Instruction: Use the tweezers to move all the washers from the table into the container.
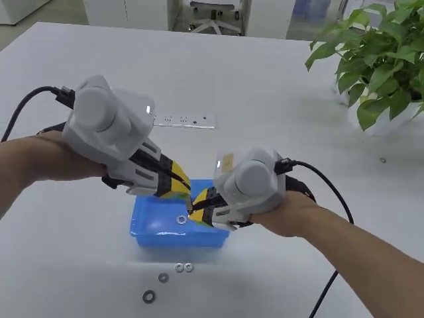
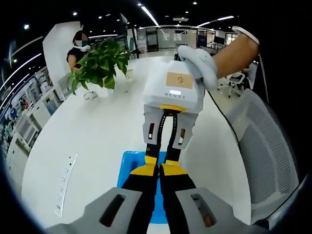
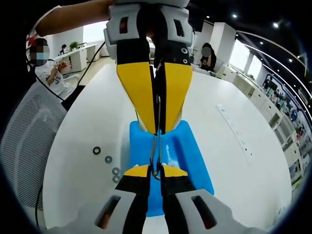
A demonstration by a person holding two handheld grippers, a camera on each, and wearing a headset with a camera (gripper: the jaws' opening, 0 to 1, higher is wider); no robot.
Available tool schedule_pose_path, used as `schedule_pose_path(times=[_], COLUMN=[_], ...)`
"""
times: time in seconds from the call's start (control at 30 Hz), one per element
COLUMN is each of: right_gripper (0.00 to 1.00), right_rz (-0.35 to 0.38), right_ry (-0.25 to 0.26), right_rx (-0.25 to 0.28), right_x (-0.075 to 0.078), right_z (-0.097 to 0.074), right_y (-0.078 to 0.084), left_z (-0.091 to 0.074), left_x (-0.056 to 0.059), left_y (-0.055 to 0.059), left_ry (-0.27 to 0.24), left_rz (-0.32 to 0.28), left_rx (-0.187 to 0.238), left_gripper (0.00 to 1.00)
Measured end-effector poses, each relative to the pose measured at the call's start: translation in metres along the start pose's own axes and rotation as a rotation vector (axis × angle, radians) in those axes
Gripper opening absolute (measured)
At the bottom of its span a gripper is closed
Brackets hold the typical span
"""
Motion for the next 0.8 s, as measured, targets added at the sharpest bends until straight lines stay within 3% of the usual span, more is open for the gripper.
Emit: schedule_pose_path(times=[0.37,0.8], right_gripper=[0.09,0.09], right_rz=[0.017,0.033], right_ry=[-0.007,-0.017], right_rx=[-0.018,-0.032], right_x=[0.010,0.014], right_z=[0.011,0.021], right_y=[0.013,0.025], left_z=[0.014,0.027], left_x=[-0.012,-0.018], left_y=[0.011,0.020], left_ry=[0.009,0.020], left_rz=[-0.009,-0.032], left_rx=[-0.012,-0.016], left_gripper=[0.06,0.06])
Point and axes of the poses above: the centre of the closed fingertips' face, and the gripper's own axes: z roughly forward along the fingers, x roughly to its right, y roughly out of its underside, the point moved 8 cm from there along -z, roughly backward along the fingers, and after that the axes turned 1 degree about -x, right-handed, at the moved point
